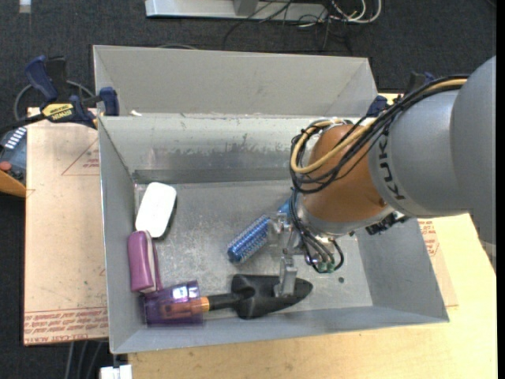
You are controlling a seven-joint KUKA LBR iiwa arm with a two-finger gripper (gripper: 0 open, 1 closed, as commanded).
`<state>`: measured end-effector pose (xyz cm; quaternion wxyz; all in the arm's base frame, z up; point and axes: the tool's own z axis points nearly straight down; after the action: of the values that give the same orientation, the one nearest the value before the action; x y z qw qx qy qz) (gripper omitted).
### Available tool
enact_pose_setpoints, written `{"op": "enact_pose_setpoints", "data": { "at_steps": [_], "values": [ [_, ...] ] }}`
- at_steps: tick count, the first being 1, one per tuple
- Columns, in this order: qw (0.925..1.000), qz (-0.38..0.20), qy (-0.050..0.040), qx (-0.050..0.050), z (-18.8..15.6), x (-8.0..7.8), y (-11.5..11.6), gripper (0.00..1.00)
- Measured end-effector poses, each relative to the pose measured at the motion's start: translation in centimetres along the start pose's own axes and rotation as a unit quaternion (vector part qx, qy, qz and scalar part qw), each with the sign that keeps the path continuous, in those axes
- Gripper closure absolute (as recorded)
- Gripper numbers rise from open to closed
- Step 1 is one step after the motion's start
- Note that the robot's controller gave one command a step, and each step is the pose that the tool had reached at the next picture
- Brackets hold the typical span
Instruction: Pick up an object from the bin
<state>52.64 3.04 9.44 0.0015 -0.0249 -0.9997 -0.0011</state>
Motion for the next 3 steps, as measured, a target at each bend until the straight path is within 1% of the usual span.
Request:
{"op": "enact_pose_setpoints", "data": {
  "at_steps": [1,2,3],
  "values": [
    [0.9992,0.041,-0.0013,0.0,0.2,2.4,2.8,0.0],
    [1.0,-0.006,0.0001,0.0,1.7,3.1,2.7,0.0],
    [0.9866,-0.163,-0.0015,0.0,2.3,3.3,3.1,1.0]
  ]
}}
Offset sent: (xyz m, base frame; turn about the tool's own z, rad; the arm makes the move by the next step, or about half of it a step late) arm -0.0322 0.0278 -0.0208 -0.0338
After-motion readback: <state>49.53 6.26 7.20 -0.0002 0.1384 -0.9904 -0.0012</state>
